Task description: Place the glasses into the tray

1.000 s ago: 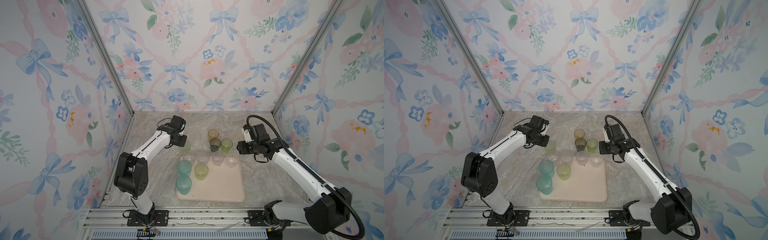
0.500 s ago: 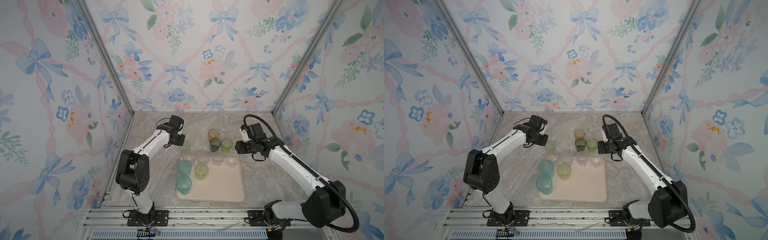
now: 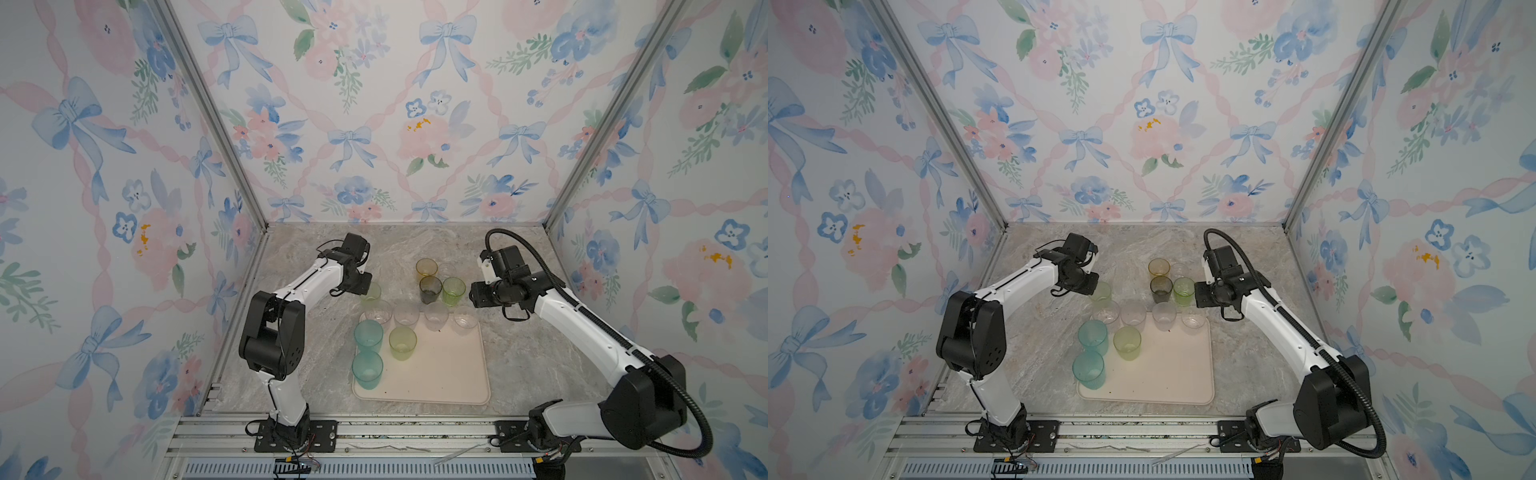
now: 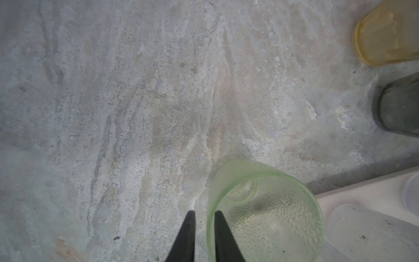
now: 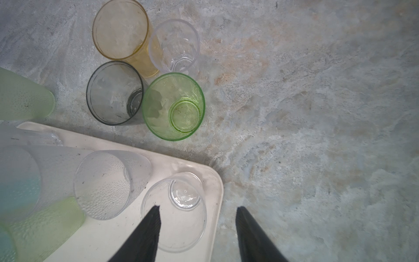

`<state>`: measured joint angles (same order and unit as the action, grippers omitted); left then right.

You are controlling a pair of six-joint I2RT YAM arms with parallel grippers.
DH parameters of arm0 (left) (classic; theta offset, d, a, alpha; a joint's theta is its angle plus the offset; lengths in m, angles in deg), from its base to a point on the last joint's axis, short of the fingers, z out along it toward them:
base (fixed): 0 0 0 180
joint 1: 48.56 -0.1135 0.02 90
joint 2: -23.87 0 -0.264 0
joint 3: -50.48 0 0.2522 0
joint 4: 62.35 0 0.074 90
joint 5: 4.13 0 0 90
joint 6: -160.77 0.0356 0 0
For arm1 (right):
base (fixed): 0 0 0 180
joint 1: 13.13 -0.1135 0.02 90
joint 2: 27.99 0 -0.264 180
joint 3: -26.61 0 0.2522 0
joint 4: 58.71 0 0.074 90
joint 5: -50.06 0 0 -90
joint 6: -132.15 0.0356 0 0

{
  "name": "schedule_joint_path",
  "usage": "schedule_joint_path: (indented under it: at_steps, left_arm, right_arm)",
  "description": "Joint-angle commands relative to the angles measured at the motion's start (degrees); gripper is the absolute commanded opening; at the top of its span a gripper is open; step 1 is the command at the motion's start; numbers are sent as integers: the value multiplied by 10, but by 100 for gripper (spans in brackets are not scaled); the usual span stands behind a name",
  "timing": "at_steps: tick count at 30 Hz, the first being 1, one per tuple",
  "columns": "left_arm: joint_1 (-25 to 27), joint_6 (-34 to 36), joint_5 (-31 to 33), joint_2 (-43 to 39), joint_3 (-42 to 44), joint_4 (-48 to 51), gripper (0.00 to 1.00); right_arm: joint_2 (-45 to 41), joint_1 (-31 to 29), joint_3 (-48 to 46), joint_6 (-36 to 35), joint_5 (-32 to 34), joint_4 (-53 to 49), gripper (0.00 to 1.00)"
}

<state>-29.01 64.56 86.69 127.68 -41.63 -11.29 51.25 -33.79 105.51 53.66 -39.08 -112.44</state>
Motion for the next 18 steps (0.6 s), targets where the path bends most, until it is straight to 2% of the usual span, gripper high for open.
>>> schedule_joint_path:
  at_steps: [1,10,18]
  left_arm:
    - [-2,5,1,14,-14,-3,16]
    - [-3,5,3,16,-17,-3,0]
    - [-3,6,4,6,-20,-3,0]
  right_arm:
    - [9,5,20,-6,-4,2,57]
    - [15,5,21,-5,-6,3,57]
    - [20,5,24,-5,-9,5,57]
